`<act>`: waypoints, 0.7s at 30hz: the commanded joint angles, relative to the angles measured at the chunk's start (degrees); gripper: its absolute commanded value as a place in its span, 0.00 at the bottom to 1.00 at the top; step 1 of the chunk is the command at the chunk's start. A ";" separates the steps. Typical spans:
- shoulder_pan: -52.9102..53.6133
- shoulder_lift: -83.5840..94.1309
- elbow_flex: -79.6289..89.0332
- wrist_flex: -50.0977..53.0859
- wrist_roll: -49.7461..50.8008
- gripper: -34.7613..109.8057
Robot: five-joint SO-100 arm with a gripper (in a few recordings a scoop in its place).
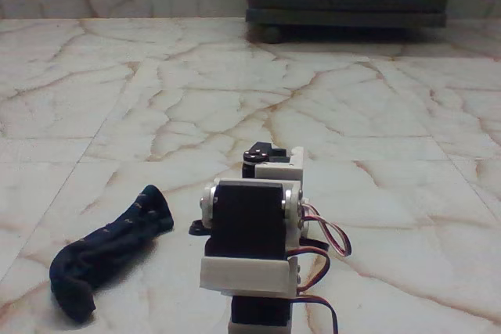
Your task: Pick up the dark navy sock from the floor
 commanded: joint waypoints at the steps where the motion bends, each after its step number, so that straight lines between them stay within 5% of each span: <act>1: -2.64 0.79 -0.18 3.60 -5.19 0.24; 10: -3.69 0.88 -0.09 4.13 -2.55 0.24; 16: -5.19 0.09 -1.32 0.97 14.15 0.24; 21: -5.80 -4.39 -12.39 17.49 21.01 0.24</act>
